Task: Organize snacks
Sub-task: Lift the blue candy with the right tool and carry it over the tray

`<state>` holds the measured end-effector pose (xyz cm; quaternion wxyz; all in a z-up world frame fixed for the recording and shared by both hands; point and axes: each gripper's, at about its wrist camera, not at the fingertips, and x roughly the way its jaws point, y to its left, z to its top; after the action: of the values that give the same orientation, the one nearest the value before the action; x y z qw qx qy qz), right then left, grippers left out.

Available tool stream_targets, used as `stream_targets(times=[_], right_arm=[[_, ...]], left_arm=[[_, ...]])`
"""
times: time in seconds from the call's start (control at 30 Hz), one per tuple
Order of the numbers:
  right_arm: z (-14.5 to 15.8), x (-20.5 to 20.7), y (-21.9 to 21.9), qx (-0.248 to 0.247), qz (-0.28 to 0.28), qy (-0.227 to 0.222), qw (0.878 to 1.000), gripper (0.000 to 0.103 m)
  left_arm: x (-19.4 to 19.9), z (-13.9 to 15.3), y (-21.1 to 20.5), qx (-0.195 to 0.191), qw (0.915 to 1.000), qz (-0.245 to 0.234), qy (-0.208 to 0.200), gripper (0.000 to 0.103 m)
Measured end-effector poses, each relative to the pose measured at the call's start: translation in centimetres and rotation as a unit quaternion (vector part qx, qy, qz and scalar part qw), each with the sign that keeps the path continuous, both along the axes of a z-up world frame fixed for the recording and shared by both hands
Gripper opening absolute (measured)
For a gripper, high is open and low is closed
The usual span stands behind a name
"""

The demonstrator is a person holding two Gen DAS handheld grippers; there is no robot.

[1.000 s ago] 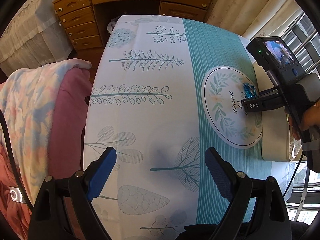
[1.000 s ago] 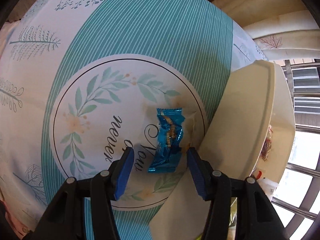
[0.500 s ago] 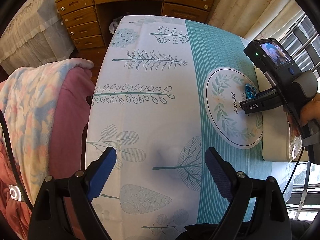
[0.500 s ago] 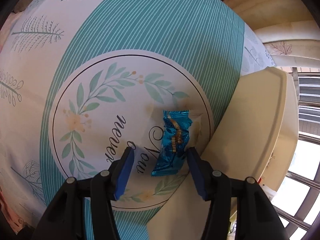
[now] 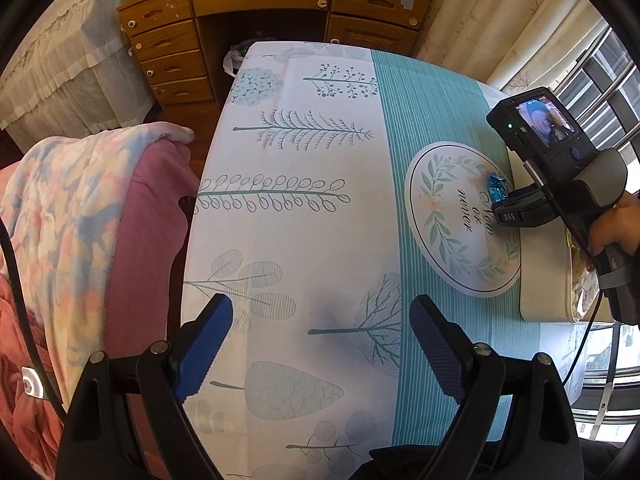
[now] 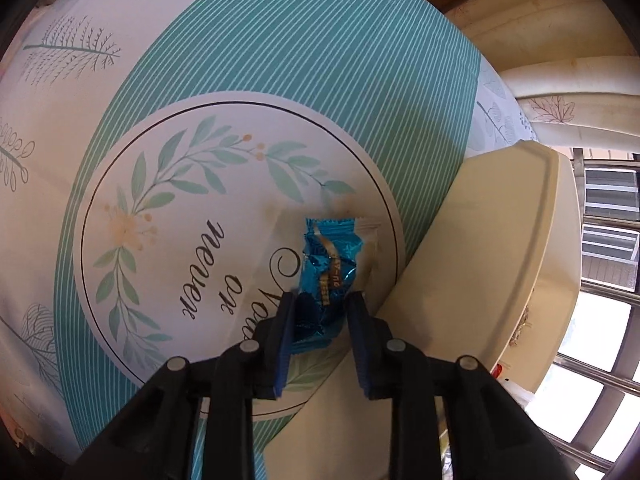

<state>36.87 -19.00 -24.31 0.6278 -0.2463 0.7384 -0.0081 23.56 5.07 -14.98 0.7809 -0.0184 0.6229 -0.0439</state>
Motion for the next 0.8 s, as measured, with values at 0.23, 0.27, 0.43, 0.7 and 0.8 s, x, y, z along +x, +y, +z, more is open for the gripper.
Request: stream_targets(times=[0.23, 0.27, 0.43, 0.7, 0.8], right_arm=[[0.4, -1.7, 1.2, 0.043, -0.015, 0.013, 0.999, 0.022], [0.6, -2.0, 1.4, 0.051, -0.016, 0.015, 0.998, 0.022], [1.4, -3.5, 2.5, 0.112, -0.032, 0.035, 0.993, 0.021], [3.9, -5.9, 3.7, 0.227, -0.061, 0.062, 0.970, 0.021], [5.7, -6.6, 3.3, 0.267, -0.062, 0.062, 0.960, 0.021]], left_arm=[[-1.0, 1.1, 0.5, 0.012, 0.9997, 0.019, -0.002, 0.089], [-1.2, 1.3, 0.6, 0.014, 0.9996, 0.023, -0.003, 0.089], [-2.0, 2.5, 0.5, 0.020, 0.9990, 0.038, -0.010, 0.089], [-3.3, 4.5, -0.3, 0.033, 0.9971, 0.065, -0.020, 0.089], [-3.8, 5.4, -0.9, 0.036, 0.9961, 0.077, -0.024, 0.089]])
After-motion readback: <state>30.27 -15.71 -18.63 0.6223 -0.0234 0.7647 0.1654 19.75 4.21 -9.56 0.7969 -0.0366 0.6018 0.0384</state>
